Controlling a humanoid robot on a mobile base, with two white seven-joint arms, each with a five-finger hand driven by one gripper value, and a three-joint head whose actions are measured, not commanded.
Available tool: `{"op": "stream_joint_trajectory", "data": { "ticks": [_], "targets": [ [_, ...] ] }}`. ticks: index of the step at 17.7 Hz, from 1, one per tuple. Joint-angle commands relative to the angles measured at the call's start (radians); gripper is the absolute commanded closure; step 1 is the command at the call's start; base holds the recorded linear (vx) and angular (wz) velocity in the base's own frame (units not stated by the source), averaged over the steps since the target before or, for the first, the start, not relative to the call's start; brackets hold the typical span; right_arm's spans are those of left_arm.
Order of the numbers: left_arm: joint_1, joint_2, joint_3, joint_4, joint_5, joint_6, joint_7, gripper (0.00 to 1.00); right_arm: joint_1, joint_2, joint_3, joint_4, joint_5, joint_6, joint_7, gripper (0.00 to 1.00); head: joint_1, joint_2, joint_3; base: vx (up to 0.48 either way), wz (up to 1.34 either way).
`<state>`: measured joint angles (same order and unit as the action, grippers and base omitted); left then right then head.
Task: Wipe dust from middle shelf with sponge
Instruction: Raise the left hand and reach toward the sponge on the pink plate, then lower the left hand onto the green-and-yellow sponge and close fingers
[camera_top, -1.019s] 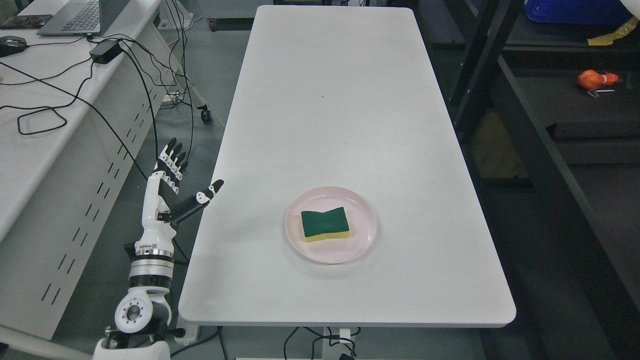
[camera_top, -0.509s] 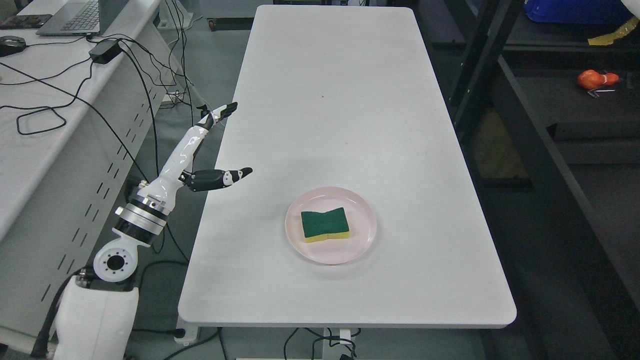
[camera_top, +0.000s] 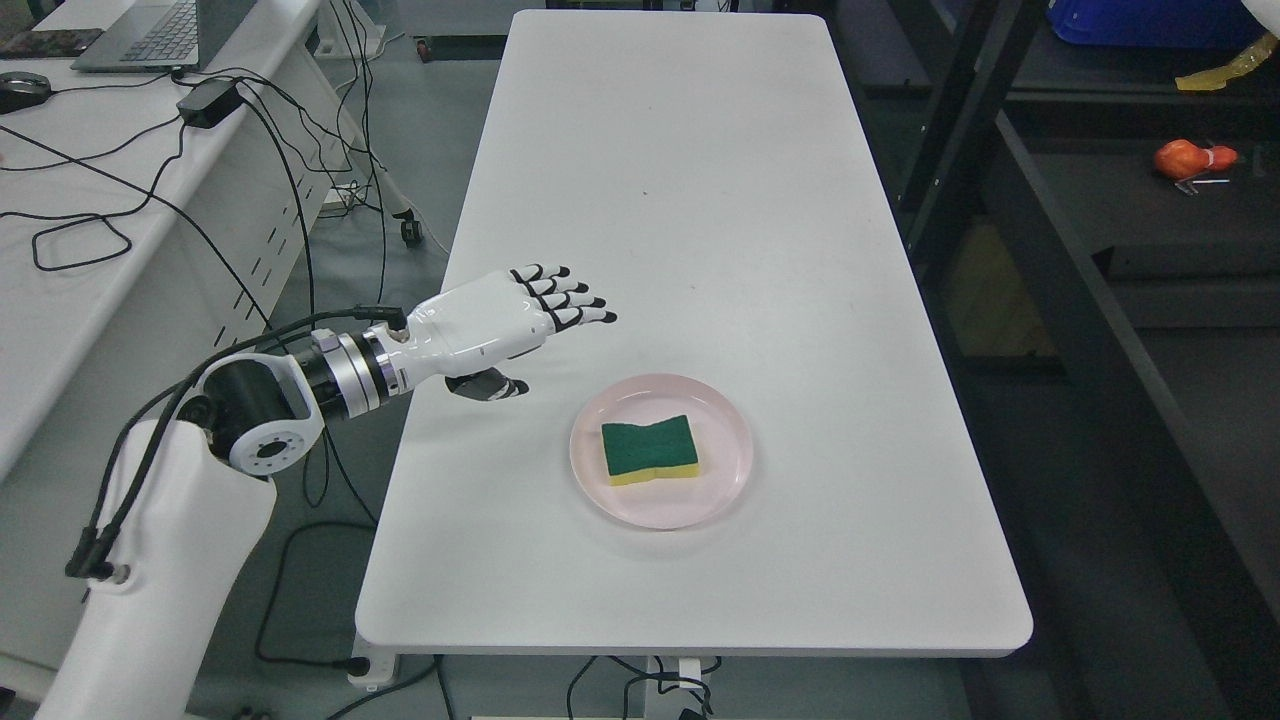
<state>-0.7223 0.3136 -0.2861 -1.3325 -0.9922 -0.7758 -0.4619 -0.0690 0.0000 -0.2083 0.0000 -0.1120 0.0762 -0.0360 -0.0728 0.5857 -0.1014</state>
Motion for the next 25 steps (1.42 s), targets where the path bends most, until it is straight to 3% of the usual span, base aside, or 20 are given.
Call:
{"op": "stream_joint_trajectory", "data": {
  "ticks": [1,7,13,25],
  "targets": [
    [-0.098,0.035,-0.309,0.097,-0.217,-0.010,-0.001,0.07,0.000,-0.017,0.000,-0.017,0.000,0.000,-0.001,0.00,0.0000,0.000,0.000,0.000,0.00],
    [-0.108,-0.091,-0.309,0.124,-0.249,-0.010,-0.001,0.10,0.000,-0.017,0.001,-0.017,0.000,0.000,-0.001,0.00,0.0000,0.000,0.000,0.000,0.00],
    [-0.148,-0.157,-0.323,0.130,-0.247,-0.010,-0.046,0.11,0.000,-0.017,0.000,-0.017,0.000,0.000,-0.001,0.00,0.0000,0.000,0.000,0.000,0.00],
    [-0.106,-0.194,-0.357,0.124,-0.247,-0.010,-0.095,0.19,0.000,-0.017,0.000,-0.017,0.000,0.000,-0.001,0.00,0.0000,0.000,0.000,-0.016,0.00]
  ]
}}
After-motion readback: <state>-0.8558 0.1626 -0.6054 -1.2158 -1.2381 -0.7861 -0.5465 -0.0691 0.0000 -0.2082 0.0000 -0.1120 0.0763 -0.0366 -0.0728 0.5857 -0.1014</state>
